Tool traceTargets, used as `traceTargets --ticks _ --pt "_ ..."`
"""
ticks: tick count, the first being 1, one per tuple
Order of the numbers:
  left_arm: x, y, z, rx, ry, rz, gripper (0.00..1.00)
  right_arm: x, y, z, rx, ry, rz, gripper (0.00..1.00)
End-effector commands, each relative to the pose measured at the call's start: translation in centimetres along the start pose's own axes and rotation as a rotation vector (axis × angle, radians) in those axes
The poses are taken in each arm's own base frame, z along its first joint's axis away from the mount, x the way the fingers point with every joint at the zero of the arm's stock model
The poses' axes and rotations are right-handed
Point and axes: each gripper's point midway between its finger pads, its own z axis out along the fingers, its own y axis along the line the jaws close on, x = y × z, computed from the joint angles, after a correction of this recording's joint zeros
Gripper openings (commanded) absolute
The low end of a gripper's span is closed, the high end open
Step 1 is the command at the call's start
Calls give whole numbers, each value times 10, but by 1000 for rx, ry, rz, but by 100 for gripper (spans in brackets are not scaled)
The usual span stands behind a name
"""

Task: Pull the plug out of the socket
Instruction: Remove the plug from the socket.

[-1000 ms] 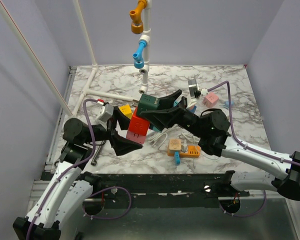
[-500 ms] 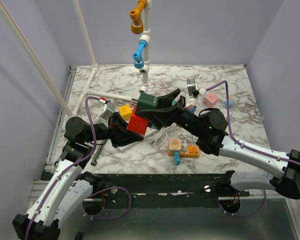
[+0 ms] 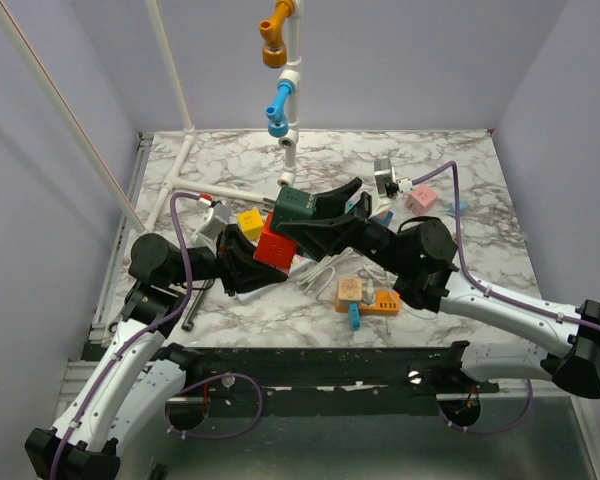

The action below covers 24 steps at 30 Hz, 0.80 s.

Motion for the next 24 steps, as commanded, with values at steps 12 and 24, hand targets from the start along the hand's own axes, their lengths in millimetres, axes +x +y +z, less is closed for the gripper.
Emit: traceTargets --ticks 12,24 --pt "15 -14 -4 69 46 -89 0 -137 62 -15 -115 -370 -130 1" --pt "44 -42 -12 242 208 6 0 -123 60 7 -102 -223 -130 1"
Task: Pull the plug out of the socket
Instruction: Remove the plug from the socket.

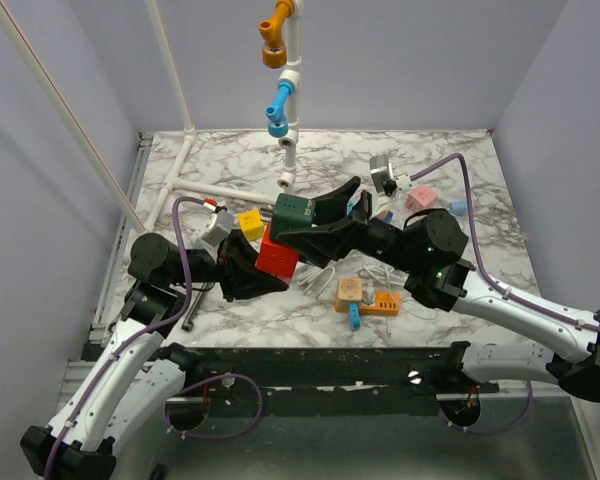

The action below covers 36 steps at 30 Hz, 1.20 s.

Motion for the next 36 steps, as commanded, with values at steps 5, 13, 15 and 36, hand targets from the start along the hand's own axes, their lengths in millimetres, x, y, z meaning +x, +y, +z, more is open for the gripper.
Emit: traceTargets --ticks 5,13,15,36 --pt "34 -11 -7 82 136 -2 0 -129 35 -5 -39 -355 -102 1" --pt "42 -5 -7 67 136 -21 0 -152 39 -11 -24 -422 -146 1" --pt "47 -3 -8 62 144 -29 0 -160 42 -13 -23 -435 -165 1" --pt "46 10 -8 -9 136 -3 0 -181 39 -28 46 -475 -197 1"
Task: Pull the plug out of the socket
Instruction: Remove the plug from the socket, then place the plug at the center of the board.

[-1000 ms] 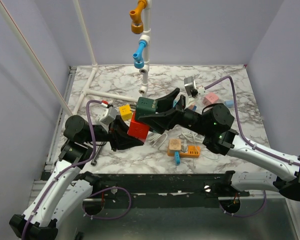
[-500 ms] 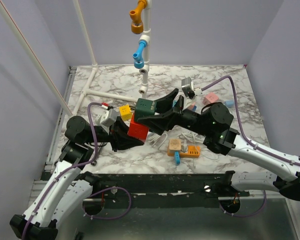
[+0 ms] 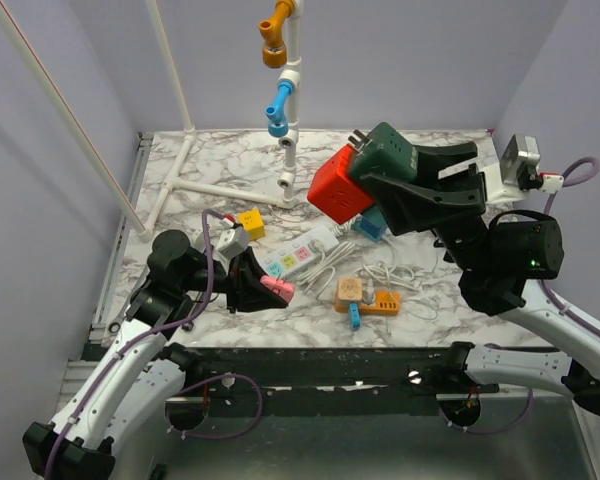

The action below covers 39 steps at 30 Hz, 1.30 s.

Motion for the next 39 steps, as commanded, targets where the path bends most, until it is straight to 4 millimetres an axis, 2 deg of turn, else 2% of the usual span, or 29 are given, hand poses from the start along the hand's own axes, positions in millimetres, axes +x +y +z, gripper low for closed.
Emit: traceTargets --ticks 1,4,7,8,12,15,19,22,26,31,39 --pt "-12 10 -3 -93 -4 45 0 -16 -15 4 86 -54 -49 1" --pt "-23 49 -17 -307 -4 58 0 2 -30 -1 153 12 -82 1" --pt "-24 99 -47 -512 -20 -63 0 19 -41 -9 197 72 -101 1" --pt "-20 116 -60 -584 -12 -118 0 25 -45 -12 214 92 -103 1" --pt "-7 162 -97 -785 85 -155 0 37 -52 -26 250 134 -101 1" --pt "5 189 -119 -908 154 -150 0 47 -57 -35 274 168 -92 1" --pt "33 222 -144 -1040 266 -219 0 59 -59 -45 294 209 -63 0" --pt "49 241 -157 -1089 352 -332 0 70 -62 -53 311 240 -39 1" --pt "74 257 -161 -1072 476 -501 1 86 -65 -65 331 277 -7 1" --pt "83 273 -166 -1101 477 -465 7 97 -67 -71 337 299 17 1" --pt "111 281 -188 -1236 514 -481 11 99 -65 -70 328 307 19 1"
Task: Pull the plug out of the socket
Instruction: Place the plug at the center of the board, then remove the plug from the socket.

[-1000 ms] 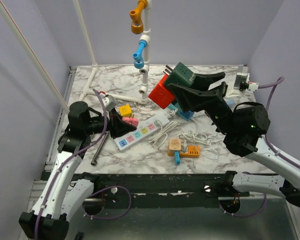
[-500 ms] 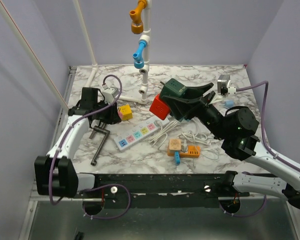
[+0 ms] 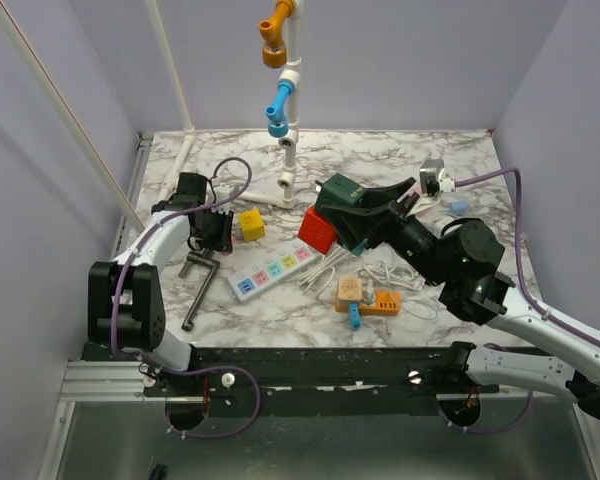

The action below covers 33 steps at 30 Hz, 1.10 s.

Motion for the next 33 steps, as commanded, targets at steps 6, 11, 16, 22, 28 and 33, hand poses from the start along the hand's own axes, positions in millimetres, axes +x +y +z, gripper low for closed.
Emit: traceTargets --ticks 6,11,16,22,28,33 --pt "23 29 12 -158 12 -50 28 -25 12 1 -35 -79 33 1" --pt "19 20 12 -112 -30 -48 77 -24 11 2 -31 -71 29 1" --pt "10 8 -1 -69 -84 -16 98 -22 12 4 -36 -61 28 1" --pt "-9 -34 -54 64 -206 133 98 -16 11 8 -29 -32 18 1" --pt "-18 -87 -135 168 -424 480 98 -12 17 12 -53 -1 30 1" --pt "-1 -134 -198 141 -776 961 98 -3 28 15 -109 43 59 1"
